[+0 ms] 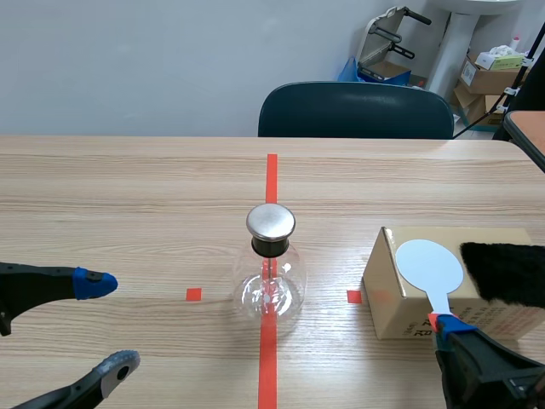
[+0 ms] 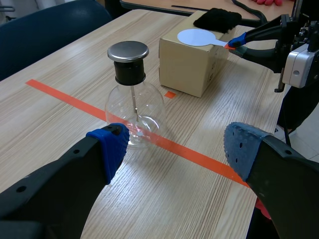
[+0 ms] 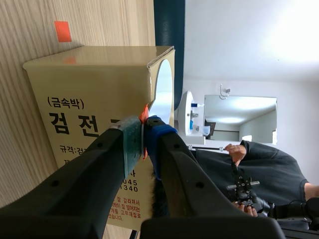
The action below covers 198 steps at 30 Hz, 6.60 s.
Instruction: Do the electroscope experiment
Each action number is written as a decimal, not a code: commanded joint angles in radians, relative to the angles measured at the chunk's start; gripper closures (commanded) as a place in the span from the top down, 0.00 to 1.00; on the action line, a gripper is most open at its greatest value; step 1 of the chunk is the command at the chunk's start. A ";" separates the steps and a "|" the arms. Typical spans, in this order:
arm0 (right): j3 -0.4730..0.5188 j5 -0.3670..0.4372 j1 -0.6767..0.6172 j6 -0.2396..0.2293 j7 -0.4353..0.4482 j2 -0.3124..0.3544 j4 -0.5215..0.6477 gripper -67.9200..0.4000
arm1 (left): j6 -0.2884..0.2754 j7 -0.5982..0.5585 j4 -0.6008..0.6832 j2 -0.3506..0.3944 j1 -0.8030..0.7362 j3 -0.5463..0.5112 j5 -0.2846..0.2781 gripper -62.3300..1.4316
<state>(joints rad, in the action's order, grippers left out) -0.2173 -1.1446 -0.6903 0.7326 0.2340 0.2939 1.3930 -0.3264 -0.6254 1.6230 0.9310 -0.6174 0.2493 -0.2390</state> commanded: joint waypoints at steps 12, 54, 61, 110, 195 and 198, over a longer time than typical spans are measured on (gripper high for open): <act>0.006 0.000 0.009 0.041 -0.004 0.011 0.021 0.02 | -0.002 -0.013 0.011 -0.005 0.005 -0.002 -0.007 0.69; 0.006 0.000 0.009 0.041 -0.003 0.011 0.021 0.02 | -0.002 -0.011 0.011 -0.005 0.005 -0.003 -0.007 0.69; 0.006 0.000 0.009 0.041 -0.003 0.011 0.021 0.02 | -0.002 -0.011 0.011 -0.005 0.005 -0.003 -0.007 0.69; 0.006 -0.001 0.009 0.041 -0.003 0.011 0.021 0.02 | 0.000 -0.010 0.011 -0.006 0.005 -0.003 -0.007 0.67; -0.248 -0.230 0.239 -0.226 -0.296 0.016 0.197 0.02 | 0.205 0.129 -0.584 -0.451 0.634 0.437 0.045 0.07; -0.248 -0.233 0.239 -0.225 -0.296 0.016 0.197 0.02 | 0.205 0.129 -0.584 -0.451 0.634 0.437 0.045 0.07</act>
<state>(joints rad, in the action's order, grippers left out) -0.4652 -1.3731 -0.4633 0.4931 -0.0612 0.3050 1.5826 -0.1234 -0.4824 1.0206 0.4873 0.0116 0.6876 -0.1871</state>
